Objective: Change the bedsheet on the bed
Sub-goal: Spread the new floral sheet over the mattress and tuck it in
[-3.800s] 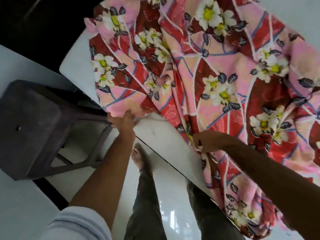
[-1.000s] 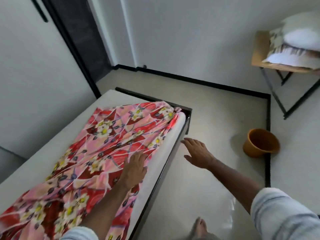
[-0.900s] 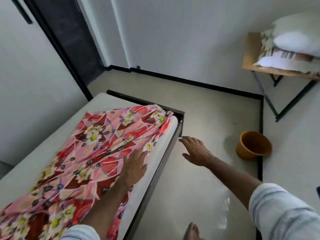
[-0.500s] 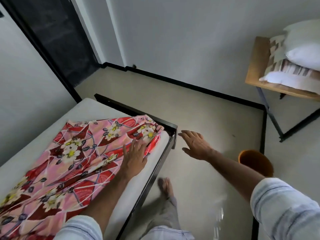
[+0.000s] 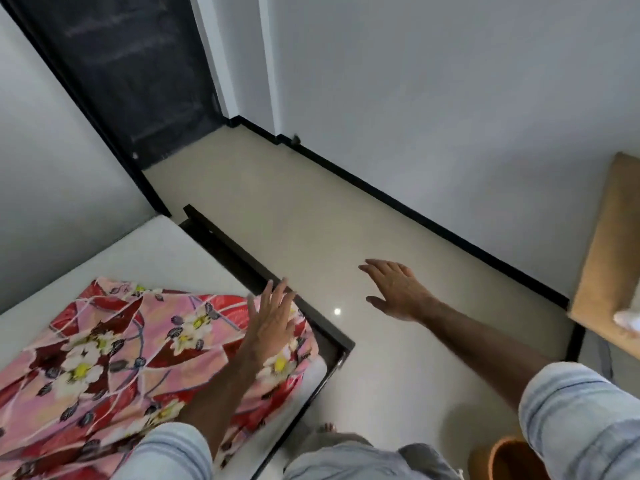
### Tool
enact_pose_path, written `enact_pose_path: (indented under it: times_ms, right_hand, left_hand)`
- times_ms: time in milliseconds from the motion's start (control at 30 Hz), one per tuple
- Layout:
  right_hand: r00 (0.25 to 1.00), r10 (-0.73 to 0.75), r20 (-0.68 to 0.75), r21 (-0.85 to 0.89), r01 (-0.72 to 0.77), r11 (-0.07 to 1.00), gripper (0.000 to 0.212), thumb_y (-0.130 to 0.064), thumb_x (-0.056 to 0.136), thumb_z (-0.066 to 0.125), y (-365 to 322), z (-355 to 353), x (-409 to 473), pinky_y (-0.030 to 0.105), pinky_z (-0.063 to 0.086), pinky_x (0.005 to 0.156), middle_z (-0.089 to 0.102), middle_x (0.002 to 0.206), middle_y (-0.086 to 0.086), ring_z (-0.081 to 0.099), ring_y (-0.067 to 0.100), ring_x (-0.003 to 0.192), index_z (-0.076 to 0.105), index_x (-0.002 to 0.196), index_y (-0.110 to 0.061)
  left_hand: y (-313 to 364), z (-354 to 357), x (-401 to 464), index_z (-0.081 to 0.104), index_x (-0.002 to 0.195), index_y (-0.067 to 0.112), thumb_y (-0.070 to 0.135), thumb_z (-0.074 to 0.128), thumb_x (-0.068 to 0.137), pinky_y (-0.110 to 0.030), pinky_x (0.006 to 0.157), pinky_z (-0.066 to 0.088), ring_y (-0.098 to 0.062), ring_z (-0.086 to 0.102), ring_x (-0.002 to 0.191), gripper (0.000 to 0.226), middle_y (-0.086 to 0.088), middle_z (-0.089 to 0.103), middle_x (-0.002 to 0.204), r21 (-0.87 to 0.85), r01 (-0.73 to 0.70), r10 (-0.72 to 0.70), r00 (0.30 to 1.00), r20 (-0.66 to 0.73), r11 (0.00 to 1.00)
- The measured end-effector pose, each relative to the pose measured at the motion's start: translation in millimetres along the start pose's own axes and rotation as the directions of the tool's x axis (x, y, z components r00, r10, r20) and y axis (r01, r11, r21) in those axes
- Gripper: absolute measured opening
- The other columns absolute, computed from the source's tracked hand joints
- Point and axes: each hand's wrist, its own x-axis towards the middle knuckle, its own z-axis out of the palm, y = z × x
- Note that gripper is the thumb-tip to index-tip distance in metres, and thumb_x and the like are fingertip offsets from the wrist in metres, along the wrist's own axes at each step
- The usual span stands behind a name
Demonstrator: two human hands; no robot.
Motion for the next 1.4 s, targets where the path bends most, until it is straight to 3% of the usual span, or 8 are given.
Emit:
enact_pose_path:
  times_ms: [333, 467, 667, 867, 1033, 1133, 1233, 1400]
  right_hand:
    - [0.96, -0.274, 0.059, -0.069, 0.277, 0.958, 0.071, -0.045, 0.096, 0.056, 151.6, -46.1, 210.1, 0.048, 0.02, 0.121, 0.022, 0.162, 0.001, 0.024, 0.023, 0.147, 0.023, 0.155, -0.026]
    - [0.88, -0.46, 0.123, -0.124, 0.473, 0.872, 0.07, -0.045, 0.096, 0.055, 190.5, -87.3, 302.9, 0.048, 0.017, 0.121, 0.02, 0.163, 0.0, 0.023, 0.023, 0.148, 0.022, 0.155, -0.025]
    - [0.734, -0.67, 0.111, -0.145, 0.679, 0.72, 0.07, -0.044, 0.095, 0.055, 163.3, -128.7, 433.2, 0.048, 0.023, 0.119, 0.023, 0.162, 0.002, 0.026, 0.025, 0.146, 0.025, 0.155, -0.023]
    - [0.529, -0.835, 0.151, -0.165, 0.847, 0.506, 0.069, -0.04, 0.094, 0.057, 83.8, -129.3, 561.1, 0.048, 0.026, 0.117, 0.026, 0.161, 0.004, 0.03, 0.026, 0.144, 0.029, 0.154, -0.021]
    - [0.371, -0.886, 0.278, -0.157, 0.927, 0.339, 0.069, -0.039, 0.096, 0.055, 3.0, -126.6, 680.4, 0.049, 0.022, 0.12, 0.021, 0.163, 0.004, 0.025, 0.025, 0.146, 0.024, 0.155, -0.022]
    - [0.285, -0.908, 0.306, -0.164, 0.956, 0.245, 0.069, -0.038, 0.095, 0.055, -61.4, -136.0, 746.9, 0.047, 0.019, 0.121, 0.021, 0.162, 0.003, 0.024, 0.024, 0.147, 0.024, 0.155, -0.022]
    - [0.179, -0.934, 0.31, -0.127, 0.981, 0.146, 0.068, -0.037, 0.094, 0.057, -122.8, -138.2, 789.6, 0.046, 0.026, 0.117, 0.028, 0.159, 0.005, 0.031, 0.026, 0.143, 0.03, 0.153, -0.021]
    - [-0.087, -0.928, 0.363, -0.08, 0.989, -0.124, 0.062, -0.036, 0.093, 0.058, -238.0, -116.4, 844.4, 0.045, 0.032, 0.113, 0.035, 0.152, 0.003, 0.038, 0.027, 0.138, 0.035, 0.148, -0.021]
  left_hand:
    - [20.0, -23.8, 194.2, 0.022, 0.16, 0.021, 0.046, 0.049, 0.1, -0.07, 0.116, 0.013, -0.033, 0.005, 0.156, 0.07, -0.007, 0.002, 0.171, 0.097, 0.2, -0.198, 0.98, -0.026, 0.975]
    - [38.1, -37.4, 237.7, 0.038, 0.154, 0.02, 0.043, 0.058, 0.093, -0.072, 0.113, 0.026, -0.035, 0.016, 0.155, 0.068, -0.005, 0.017, 0.169, 0.075, 0.364, -0.36, 0.931, -0.068, 0.928]
    - [16.5, -74.5, 282.9, 0.029, 0.157, 0.02, 0.043, 0.052, 0.1, -0.069, 0.118, 0.013, -0.032, 0.002, 0.157, 0.065, -0.002, 0.006, 0.171, -0.083, 0.53, -0.536, 0.828, -0.164, 0.844]
    - [-66.4, -78.4, 318.9, 0.032, 0.157, 0.019, 0.045, 0.051, 0.101, -0.069, 0.116, 0.013, -0.034, 0.005, 0.156, 0.065, -0.005, 0.007, 0.171, -0.155, 0.707, -0.724, 0.67, -0.167, 0.69]
    - [-153.4, -83.3, 348.1, 0.044, 0.152, 0.018, 0.046, 0.057, 0.097, -0.072, 0.111, 0.024, -0.038, 0.02, 0.153, 0.062, -0.007, 0.022, 0.168, -0.214, 0.82, -0.847, 0.52, -0.11, 0.532]
    - [-203.5, -107.2, 359.4, 0.041, 0.152, 0.019, 0.043, 0.055, 0.099, -0.07, 0.114, 0.02, -0.037, 0.015, 0.155, 0.06, -0.005, 0.018, 0.169, -0.268, 0.862, -0.903, 0.418, -0.101, 0.43]
    - [-237.6, -125.5, 355.9, 0.045, 0.149, 0.019, 0.039, 0.061, 0.095, -0.071, 0.112, 0.024, -0.039, 0.02, 0.153, 0.06, -0.006, 0.023, 0.167, -0.3, 0.904, -0.953, 0.286, -0.104, 0.304]
    - [-286.8, -124.9, 342.3, 0.049, 0.142, 0.018, 0.039, 0.071, 0.089, -0.071, 0.105, 0.037, -0.042, 0.034, 0.147, 0.061, -0.009, 0.034, 0.162, -0.361, 0.932, -1.0, 0.01, -0.017, 0.015]
